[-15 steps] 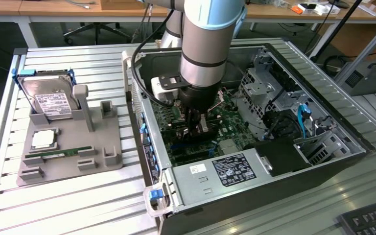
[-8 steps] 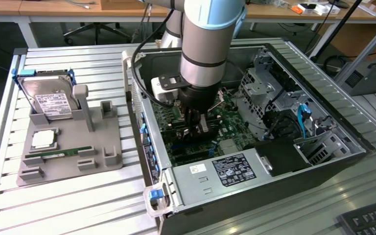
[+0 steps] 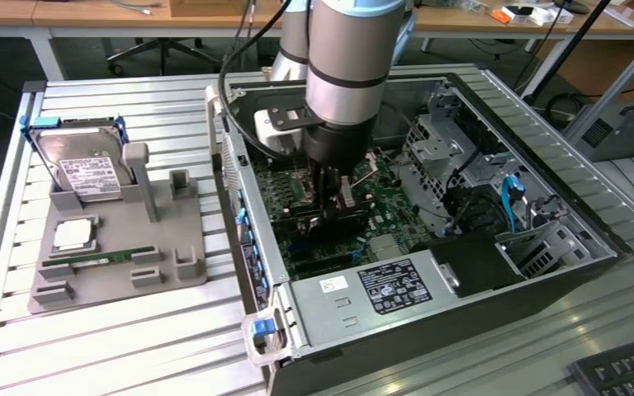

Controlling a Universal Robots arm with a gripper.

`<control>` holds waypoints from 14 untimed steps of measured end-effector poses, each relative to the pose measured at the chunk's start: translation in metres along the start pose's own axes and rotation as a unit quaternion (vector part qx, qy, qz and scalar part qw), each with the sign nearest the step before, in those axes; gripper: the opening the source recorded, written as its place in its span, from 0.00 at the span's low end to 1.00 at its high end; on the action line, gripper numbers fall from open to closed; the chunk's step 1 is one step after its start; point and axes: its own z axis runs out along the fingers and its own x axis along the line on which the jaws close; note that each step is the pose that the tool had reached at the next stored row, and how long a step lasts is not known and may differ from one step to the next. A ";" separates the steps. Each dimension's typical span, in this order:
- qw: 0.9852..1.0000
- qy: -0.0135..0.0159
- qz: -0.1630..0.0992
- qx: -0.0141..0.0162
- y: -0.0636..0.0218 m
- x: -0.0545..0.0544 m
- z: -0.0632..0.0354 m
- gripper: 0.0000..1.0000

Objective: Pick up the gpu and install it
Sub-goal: 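Insert the gpu into the slot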

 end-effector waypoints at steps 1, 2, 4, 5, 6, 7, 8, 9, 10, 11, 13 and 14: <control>1.000 0.000 0.000 0.000 0.0000 -0.001 -0.0028 0.35; 1.000 0.000 0.000 0.000 -0.0001 -0.002 -0.0058 0.33; 1.000 0.000 0.000 0.000 -0.0003 -0.002 -0.0105 0.20; 1.000 0.000 0.000 0.000 -0.0004 -0.002 -0.0116 0.14; 1.000 0.000 0.000 0.001 -0.0004 -0.002 -0.0115 0.11; 1.000 0.000 0.000 0.000 -0.0009 -0.002 -0.0115 0.11; 1.000 0.000 0.000 -0.001 -0.0031 -0.002 -0.0114 0.11; 1.000 0.000 0.000 -0.003 -0.0065 -0.002 -0.0112 0.11; 1.000 0.000 -0.001 -0.006 -0.0128 -0.002 -0.0107 0.11; 1.000 0.000 -0.001 -0.008 -0.0172 -0.002 -0.0102 0.11; 1.000 0.000 -0.001 -0.015 -0.0328 -0.002 -0.0086 0.11; 1.000 0.000 -0.001 -0.016 -0.0388 -0.002 -0.0081 0.11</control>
